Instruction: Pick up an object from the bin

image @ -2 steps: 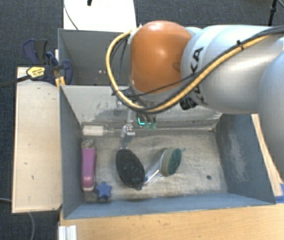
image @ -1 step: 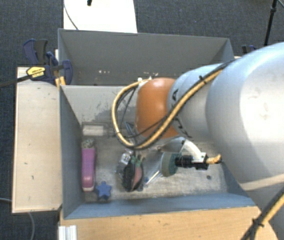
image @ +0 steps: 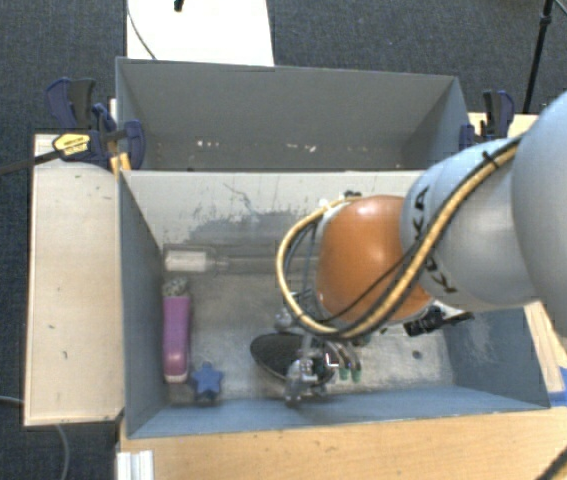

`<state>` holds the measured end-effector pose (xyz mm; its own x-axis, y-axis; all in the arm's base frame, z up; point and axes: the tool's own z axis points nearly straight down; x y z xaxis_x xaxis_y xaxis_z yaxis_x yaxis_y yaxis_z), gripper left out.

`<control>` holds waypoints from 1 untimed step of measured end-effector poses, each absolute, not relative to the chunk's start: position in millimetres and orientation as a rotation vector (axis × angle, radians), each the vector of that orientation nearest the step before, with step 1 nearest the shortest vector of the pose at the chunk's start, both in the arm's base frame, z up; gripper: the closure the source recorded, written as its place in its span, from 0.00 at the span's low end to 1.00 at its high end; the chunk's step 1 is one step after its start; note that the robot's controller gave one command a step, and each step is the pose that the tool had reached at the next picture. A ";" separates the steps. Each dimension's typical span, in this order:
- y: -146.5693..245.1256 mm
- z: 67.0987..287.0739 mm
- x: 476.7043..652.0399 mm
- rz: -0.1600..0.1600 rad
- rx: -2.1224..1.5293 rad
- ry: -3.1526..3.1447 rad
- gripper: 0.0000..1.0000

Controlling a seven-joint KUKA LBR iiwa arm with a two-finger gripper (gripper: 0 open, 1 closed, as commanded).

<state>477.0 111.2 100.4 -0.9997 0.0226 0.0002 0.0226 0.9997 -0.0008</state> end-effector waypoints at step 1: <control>60.3 100.4 509.0 0.003 -0.101 -3.145 0.00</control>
Offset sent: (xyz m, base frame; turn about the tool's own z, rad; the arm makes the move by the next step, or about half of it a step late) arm 0.0299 -0.0471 -0.0004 0.0353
